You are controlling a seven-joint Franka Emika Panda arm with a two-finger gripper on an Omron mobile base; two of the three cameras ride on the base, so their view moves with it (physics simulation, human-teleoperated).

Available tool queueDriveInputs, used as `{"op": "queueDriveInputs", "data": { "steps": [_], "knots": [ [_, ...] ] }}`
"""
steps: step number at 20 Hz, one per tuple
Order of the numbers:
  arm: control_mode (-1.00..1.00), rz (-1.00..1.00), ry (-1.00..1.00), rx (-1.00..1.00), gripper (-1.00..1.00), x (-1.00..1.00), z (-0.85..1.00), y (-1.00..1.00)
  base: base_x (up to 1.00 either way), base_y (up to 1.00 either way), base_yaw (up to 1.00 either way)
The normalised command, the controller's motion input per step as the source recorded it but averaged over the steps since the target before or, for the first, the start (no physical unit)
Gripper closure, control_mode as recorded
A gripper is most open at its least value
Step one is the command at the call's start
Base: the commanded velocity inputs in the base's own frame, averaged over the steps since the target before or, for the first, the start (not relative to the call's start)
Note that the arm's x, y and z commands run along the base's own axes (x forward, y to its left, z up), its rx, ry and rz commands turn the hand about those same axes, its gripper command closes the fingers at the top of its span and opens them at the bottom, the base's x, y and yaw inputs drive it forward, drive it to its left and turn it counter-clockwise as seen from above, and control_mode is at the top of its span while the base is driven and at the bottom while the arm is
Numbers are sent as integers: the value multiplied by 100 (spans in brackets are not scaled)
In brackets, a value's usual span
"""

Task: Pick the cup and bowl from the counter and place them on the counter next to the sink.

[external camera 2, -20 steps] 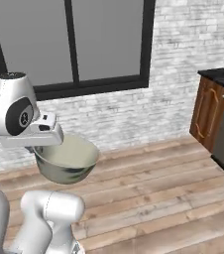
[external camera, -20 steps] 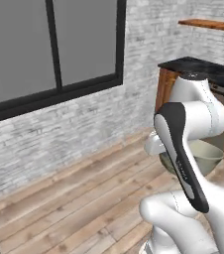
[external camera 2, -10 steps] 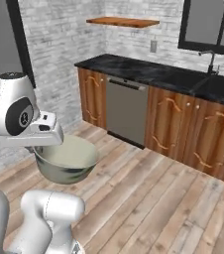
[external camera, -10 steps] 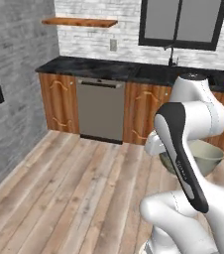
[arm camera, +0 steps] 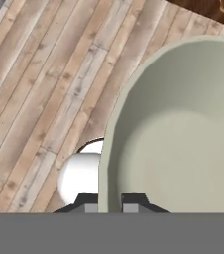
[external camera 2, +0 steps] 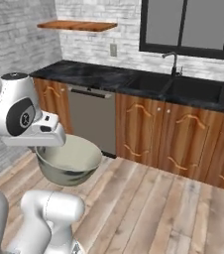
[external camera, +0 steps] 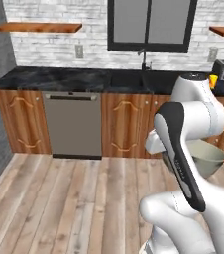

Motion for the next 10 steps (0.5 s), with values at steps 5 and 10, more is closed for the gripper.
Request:
{"op": "queueDriveInputs", "data": {
  "steps": [5,10],
  "knots": [
    [100,0,0,0,100,0,0,0,67,81,-1],
    [100,0,0,0,100,0,0,0,96,60,-3]
  ]
}}
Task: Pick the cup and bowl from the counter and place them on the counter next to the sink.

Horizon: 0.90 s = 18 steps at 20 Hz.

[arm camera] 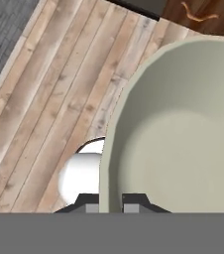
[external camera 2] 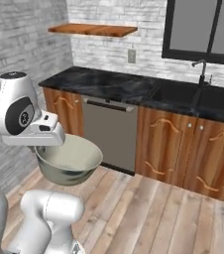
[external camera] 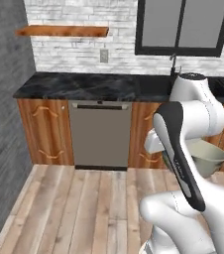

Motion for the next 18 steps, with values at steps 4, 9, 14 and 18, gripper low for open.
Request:
{"op": "queueDriveInputs", "data": {
  "steps": [4,9,14,18],
  "knots": [
    [100,0,0,0,100,0,0,0,100,43,-28],
    [100,0,0,0,100,0,0,0,100,59,-38],
    [100,0,0,0,100,0,0,0,100,70,-40],
    [100,0,0,0,100,0,0,0,100,54,-34]
  ]
}}
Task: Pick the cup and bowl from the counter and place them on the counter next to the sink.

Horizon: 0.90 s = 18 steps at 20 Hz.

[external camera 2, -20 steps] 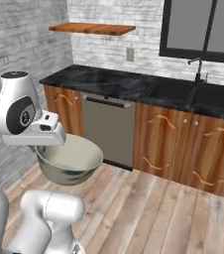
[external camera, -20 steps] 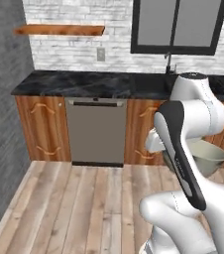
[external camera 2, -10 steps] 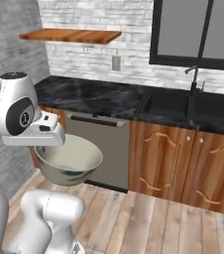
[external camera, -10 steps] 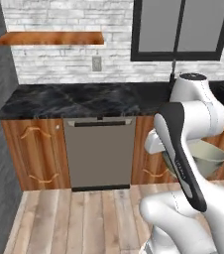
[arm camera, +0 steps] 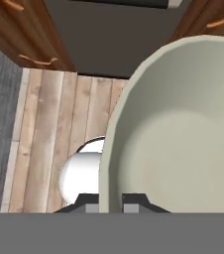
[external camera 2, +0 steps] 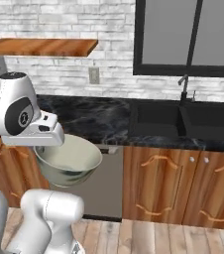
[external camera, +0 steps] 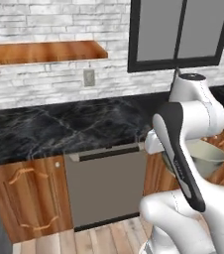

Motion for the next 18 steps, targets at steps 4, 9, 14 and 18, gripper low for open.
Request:
{"op": "queueDriveInputs", "data": {
  "steps": [4,9,14,18],
  "knots": [
    [100,0,0,0,100,0,0,0,100,38,-25],
    [100,0,0,0,100,0,0,0,100,16,-9],
    [100,0,0,0,100,0,0,0,44,7,0],
    [100,0,0,0,100,0,0,0,0,0,0]
  ]
}}
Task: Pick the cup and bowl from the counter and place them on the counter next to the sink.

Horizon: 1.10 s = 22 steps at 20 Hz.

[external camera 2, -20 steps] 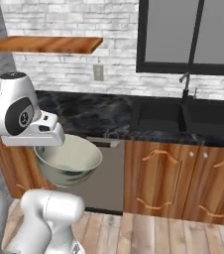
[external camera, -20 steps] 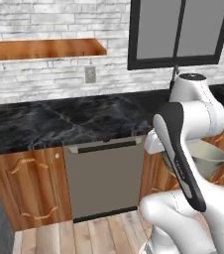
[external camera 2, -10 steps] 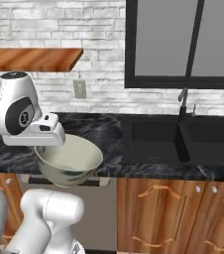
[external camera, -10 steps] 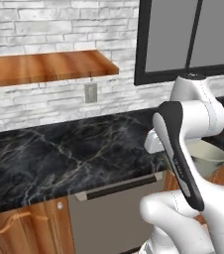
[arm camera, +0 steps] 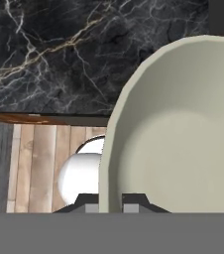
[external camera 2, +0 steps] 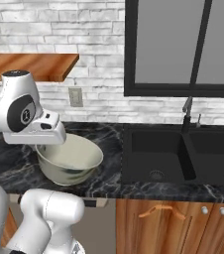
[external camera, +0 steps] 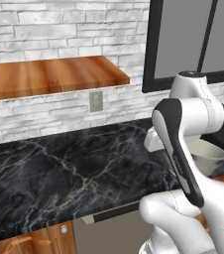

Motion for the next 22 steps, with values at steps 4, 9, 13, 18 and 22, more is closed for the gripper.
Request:
{"op": "queueDriveInputs", "data": {
  "steps": [4,9,13,18,22],
  "knots": [
    [100,0,0,0,100,0,0,0,0,0,0],
    [100,0,0,0,100,0,0,0,0,0,0],
    [-100,0,0,0,100,0,-5,0,0,0,0],
    [-100,0,0,3,100,9,-41,0,0,0,0],
    [-100,1,-2,4,100,58,-36,-3,0,0,0]
  ]
}}
